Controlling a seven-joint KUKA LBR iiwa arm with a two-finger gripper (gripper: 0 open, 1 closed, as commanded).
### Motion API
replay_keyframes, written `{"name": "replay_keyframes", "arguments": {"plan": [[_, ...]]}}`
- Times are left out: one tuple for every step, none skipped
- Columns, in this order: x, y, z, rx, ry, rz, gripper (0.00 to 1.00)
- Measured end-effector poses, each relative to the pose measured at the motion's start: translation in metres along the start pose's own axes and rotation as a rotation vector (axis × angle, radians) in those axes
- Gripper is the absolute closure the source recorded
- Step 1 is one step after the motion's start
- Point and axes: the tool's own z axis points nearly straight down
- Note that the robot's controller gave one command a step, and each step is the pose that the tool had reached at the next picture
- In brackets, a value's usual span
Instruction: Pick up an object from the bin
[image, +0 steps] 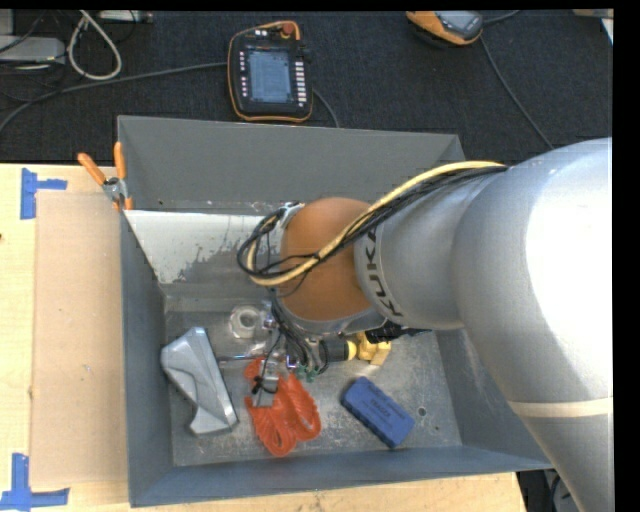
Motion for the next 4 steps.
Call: {"name": "replay_keyframes", "arguments": {"plan": [[0.0,-0.009,0.001,-0.008,-0.009,-0.04,0.0],[-0.003,-0.001,-0.003,-0.005,-0.009,-0.01,1.0],[-0.003,-0.001,-0.003,-0.005,-0.009,-0.009,1.0],[-0.002,-0.001,-0.015,-0.006,-0.007,-0.009,1.0]]}}
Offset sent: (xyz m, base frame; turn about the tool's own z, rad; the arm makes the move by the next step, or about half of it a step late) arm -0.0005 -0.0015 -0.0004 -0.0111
